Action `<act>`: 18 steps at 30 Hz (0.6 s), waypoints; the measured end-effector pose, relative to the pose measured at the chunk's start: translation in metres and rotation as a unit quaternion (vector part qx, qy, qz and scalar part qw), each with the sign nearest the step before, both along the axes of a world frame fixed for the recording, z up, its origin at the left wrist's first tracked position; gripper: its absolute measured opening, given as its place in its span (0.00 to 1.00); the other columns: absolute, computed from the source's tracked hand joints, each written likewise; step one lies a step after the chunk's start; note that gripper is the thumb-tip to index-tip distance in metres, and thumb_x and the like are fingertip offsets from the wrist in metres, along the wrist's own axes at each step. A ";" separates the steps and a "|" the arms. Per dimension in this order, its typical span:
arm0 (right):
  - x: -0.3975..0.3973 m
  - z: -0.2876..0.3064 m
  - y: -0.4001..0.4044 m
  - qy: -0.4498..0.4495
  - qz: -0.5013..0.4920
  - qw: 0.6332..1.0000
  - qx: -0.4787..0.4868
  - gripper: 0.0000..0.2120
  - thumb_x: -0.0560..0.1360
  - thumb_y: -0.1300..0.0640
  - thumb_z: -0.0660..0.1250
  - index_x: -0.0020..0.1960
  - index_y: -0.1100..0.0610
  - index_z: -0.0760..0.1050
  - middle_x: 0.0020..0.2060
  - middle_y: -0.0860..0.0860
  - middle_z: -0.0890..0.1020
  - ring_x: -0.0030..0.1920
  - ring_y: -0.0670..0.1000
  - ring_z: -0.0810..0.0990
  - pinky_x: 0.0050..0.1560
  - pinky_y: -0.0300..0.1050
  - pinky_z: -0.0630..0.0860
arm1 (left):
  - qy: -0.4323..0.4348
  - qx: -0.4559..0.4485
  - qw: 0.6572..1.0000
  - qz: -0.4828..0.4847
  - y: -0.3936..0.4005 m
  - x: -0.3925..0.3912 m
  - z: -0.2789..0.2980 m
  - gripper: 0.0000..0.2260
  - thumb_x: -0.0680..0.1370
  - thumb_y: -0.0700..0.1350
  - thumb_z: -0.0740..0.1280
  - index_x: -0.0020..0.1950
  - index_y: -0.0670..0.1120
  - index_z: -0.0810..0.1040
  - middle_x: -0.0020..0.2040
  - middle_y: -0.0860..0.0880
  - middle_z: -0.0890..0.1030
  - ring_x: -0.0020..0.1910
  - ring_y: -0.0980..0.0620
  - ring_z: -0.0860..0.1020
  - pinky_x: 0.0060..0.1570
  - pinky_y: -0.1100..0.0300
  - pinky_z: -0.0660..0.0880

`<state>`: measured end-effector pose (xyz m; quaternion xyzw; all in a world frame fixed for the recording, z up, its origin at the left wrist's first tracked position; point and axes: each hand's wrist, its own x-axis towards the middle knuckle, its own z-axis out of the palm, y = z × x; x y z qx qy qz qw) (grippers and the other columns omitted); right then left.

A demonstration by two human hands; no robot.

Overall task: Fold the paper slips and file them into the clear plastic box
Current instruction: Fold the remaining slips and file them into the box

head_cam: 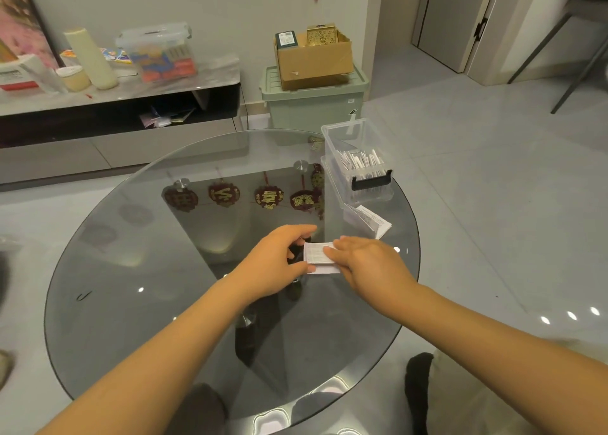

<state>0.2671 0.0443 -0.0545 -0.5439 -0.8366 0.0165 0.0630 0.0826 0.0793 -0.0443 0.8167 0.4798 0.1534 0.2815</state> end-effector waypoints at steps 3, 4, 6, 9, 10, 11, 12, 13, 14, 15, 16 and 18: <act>0.001 0.001 0.002 -0.016 0.034 0.999 -0.009 0.17 0.81 0.51 0.54 0.66 0.55 0.71 0.61 0.53 0.75 0.64 0.56 0.71 0.60 0.50 0.69 | 0.066 0.016 0.994 -0.084 -0.004 -0.007 0.002 0.26 0.75 0.50 0.68 0.72 0.54 0.66 0.70 0.56 0.67 0.68 0.58 0.62 0.67 0.63 0.63; 0.002 0.003 0.002 -0.032 0.041 0.998 -0.021 0.19 0.80 0.48 0.54 0.66 0.54 0.70 0.63 0.53 0.74 0.65 0.55 0.70 0.62 0.49 0.68 | 0.090 0.024 0.991 -0.101 -0.005 -0.009 0.002 0.26 0.75 0.52 0.67 0.72 0.54 0.66 0.71 0.56 0.65 0.69 0.57 0.60 0.69 0.61 0.60; 0.004 0.005 0.004 -0.055 0.046 0.997 -0.041 0.21 0.79 0.45 0.55 0.67 0.53 0.69 0.65 0.52 0.72 0.67 0.54 0.68 0.64 0.48 0.67 | 0.120 0.059 0.984 -0.115 -0.004 -0.008 0.003 0.23 0.76 0.52 0.66 0.71 0.52 0.68 0.71 0.55 0.68 0.68 0.55 0.62 0.68 0.60 0.61; 0.004 0.008 0.006 -0.067 0.047 0.996 -0.029 0.20 0.80 0.45 0.54 0.65 0.53 0.71 0.63 0.52 0.74 0.64 0.54 0.70 0.61 0.48 0.69 | 0.129 0.127 0.974 -0.135 -0.002 -0.003 0.003 0.16 0.77 0.48 0.65 0.65 0.48 0.76 0.61 0.50 0.78 0.58 0.49 0.72 0.61 0.61 0.65; 0.004 0.008 0.006 -0.070 0.051 0.996 -0.015 0.19 0.80 0.45 0.53 0.64 0.53 0.72 0.61 0.52 0.75 0.62 0.54 0.72 0.60 0.48 0.70 | 0.138 0.145 0.969 -0.142 -0.002 -0.001 0.003 0.15 0.76 0.48 0.64 0.62 0.46 0.78 0.57 0.49 0.79 0.54 0.48 0.73 0.59 0.59 0.68; 0.004 0.008 0.005 -0.060 0.061 0.996 0.004 0.18 0.80 0.46 0.54 0.62 0.54 0.73 0.59 0.52 0.77 0.60 0.54 0.74 0.57 0.48 0.72 | 0.150 0.157 0.965 -0.144 -0.001 0.000 0.003 0.15 0.76 0.48 0.63 0.60 0.46 0.79 0.55 0.48 0.80 0.50 0.48 0.74 0.55 0.56 0.70; 0.003 0.008 0.004 -0.059 0.070 0.996 0.017 0.16 0.79 0.48 0.56 0.59 0.55 0.74 0.54 0.53 0.79 0.56 0.54 0.76 0.53 0.48 0.74 | 0.160 0.168 0.962 -0.145 -0.002 0.000 0.002 0.14 0.75 0.48 0.63 0.58 0.46 0.79 0.52 0.49 0.81 0.47 0.49 0.73 0.52 0.54 0.73; 0.003 0.006 0.004 -0.061 0.081 0.995 0.025 0.13 0.77 0.49 0.60 0.53 0.57 0.76 0.47 0.54 0.81 0.50 0.55 0.79 0.46 0.48 0.76 | 0.166 0.179 0.958 -0.147 -0.002 0.001 0.002 0.13 0.75 0.48 0.62 0.56 0.46 0.79 0.49 0.49 0.81 0.45 0.50 0.72 0.48 0.53 0.74; 0.002 0.007 0.003 -0.046 0.090 0.994 0.039 0.10 0.74 0.51 0.65 0.47 0.57 0.77 0.40 0.54 0.81 0.42 0.55 0.81 0.38 0.46 0.75 | 0.173 0.187 0.955 -0.150 -0.002 0.001 0.002 0.12 0.75 0.48 0.62 0.53 0.46 0.79 0.46 0.50 0.80 0.42 0.51 0.71 0.46 0.53 0.74; 0.002 0.008 0.003 -0.036 0.096 0.994 0.043 0.09 0.70 0.51 0.69 0.42 0.57 0.77 0.34 0.53 0.80 0.35 0.54 0.80 0.32 0.44 0.73 | 0.179 0.192 0.953 -0.154 -0.002 0.002 0.003 0.11 0.75 0.48 0.62 0.52 0.46 0.79 0.44 0.50 0.79 0.41 0.52 0.70 0.44 0.53 0.74; 0.002 0.009 0.003 -0.035 0.095 0.994 0.049 0.09 0.69 0.51 0.70 0.40 0.57 0.77 0.32 0.52 0.79 0.33 0.53 0.79 0.30 0.43 0.72 | 0.182 0.197 0.951 -0.157 -0.002 0.003 0.003 0.10 0.75 0.48 0.61 0.51 0.46 0.78 0.43 0.50 0.78 0.40 0.52 0.70 0.43 0.54 0.73; 0.002 0.014 0.003 -0.038 0.083 0.996 0.011 0.10 0.73 0.50 0.65 0.45 0.57 0.77 0.37 0.53 0.80 0.37 0.54 0.80 0.35 0.45 0.72 | 0.182 0.204 0.949 -0.158 -0.003 0.005 0.005 0.09 0.75 0.47 0.61 0.48 0.45 0.78 0.40 0.50 0.77 0.38 0.52 0.68 0.41 0.54 0.73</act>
